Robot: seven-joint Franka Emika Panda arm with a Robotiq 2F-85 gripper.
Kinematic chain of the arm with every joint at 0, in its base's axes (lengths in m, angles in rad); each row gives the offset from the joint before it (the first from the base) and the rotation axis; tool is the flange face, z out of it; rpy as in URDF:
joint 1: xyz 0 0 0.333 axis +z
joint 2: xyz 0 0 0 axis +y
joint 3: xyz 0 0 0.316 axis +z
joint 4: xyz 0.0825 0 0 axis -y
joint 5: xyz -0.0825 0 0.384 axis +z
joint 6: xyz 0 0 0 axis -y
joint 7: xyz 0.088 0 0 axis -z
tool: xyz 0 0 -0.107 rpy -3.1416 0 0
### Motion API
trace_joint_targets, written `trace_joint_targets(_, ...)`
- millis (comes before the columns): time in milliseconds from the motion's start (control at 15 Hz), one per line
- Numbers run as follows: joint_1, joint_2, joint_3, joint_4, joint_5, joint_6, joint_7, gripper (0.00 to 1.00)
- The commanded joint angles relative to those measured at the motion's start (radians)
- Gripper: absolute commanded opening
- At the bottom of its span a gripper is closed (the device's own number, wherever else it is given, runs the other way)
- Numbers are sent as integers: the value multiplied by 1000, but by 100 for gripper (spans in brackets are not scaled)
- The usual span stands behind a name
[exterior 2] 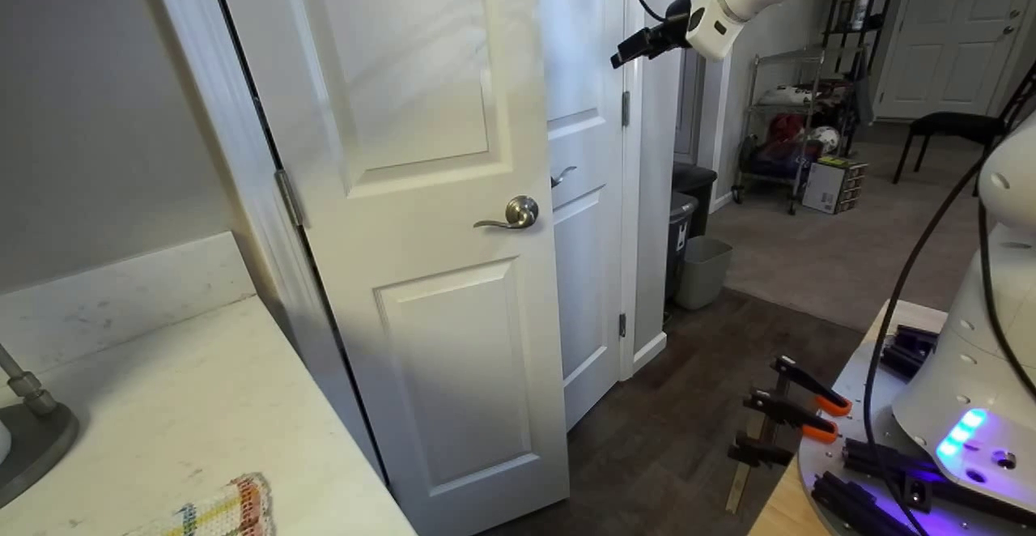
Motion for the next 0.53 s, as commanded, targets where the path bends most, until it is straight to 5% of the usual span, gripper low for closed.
trace_joint_targets(0,-178,-45,121,-44,0,-50,202,100)
trace_joint_targets(267,-421,-35,326,2,-1,-25,447,100)
trace_joint_targets(467,-523,-25,463,23,-2,-44,602,100)
